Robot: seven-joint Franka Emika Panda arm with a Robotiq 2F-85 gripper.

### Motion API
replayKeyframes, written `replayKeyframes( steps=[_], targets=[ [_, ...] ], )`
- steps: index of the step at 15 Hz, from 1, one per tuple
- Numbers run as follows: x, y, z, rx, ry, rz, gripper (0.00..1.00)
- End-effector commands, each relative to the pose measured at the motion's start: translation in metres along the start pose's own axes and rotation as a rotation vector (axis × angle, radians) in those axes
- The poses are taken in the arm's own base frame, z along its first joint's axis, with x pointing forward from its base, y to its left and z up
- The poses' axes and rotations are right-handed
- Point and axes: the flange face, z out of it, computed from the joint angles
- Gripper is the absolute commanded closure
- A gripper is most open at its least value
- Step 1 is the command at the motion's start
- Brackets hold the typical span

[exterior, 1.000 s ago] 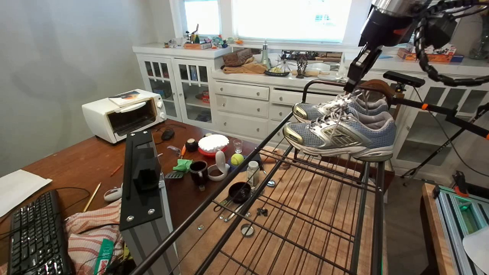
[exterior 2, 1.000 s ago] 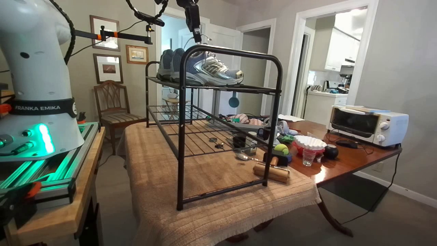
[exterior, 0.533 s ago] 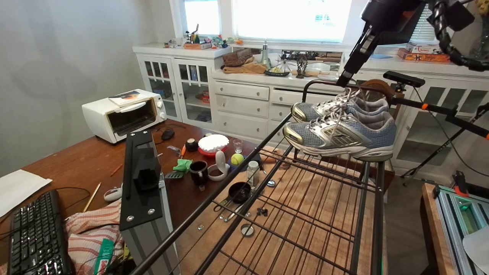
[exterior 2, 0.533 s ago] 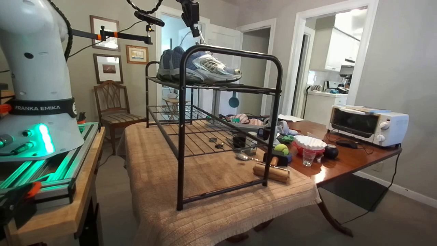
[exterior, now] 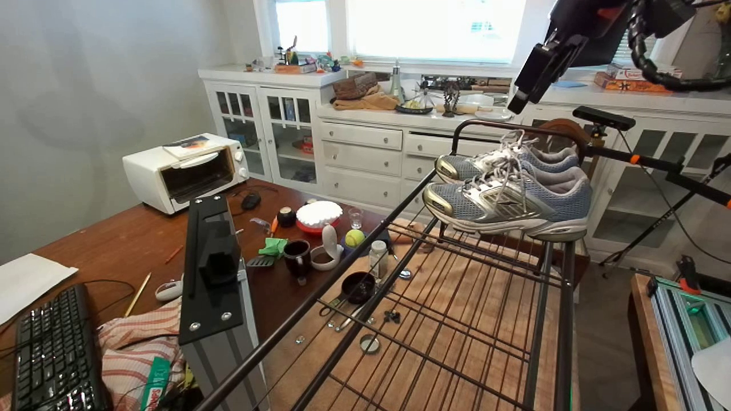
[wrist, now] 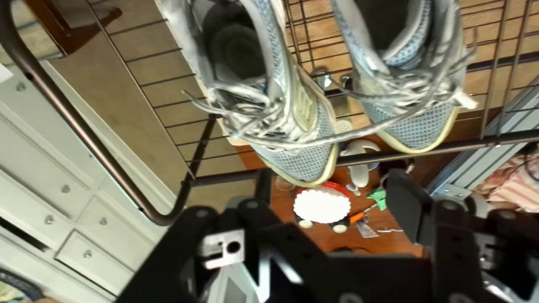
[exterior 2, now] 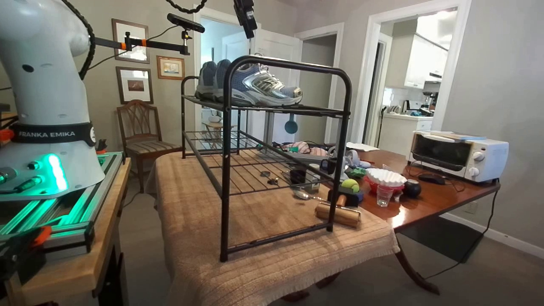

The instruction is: Untie the shoelaces on the right sneaker.

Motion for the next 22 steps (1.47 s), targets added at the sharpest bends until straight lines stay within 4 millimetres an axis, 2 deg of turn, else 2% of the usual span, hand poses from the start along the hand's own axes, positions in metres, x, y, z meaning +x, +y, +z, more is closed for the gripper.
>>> replayKeyframes(
  steps=[1,4,9,13,17,18,19,22],
  targets=[
    [-0.007,0.035,0.017,-0.073,-0.053,0.178,0.00],
    [-0.002,0.060,0.038,-0.054,-0.098,0.339,0.00],
    [0.006,0.086,0.064,-0.031,-0.128,0.602,0.00],
    [0.014,0.091,0.085,-0.071,-0.153,0.788,0.00],
    [0.019,0.088,0.102,-0.094,-0.198,0.894,0.00],
    [0.020,0.088,0.107,-0.098,-0.207,0.914,0.25],
    [0.022,0.087,0.110,-0.103,-0.211,0.925,0.27],
    [0.025,0.086,0.116,-0.101,-0.225,0.952,0.51]
  ],
)
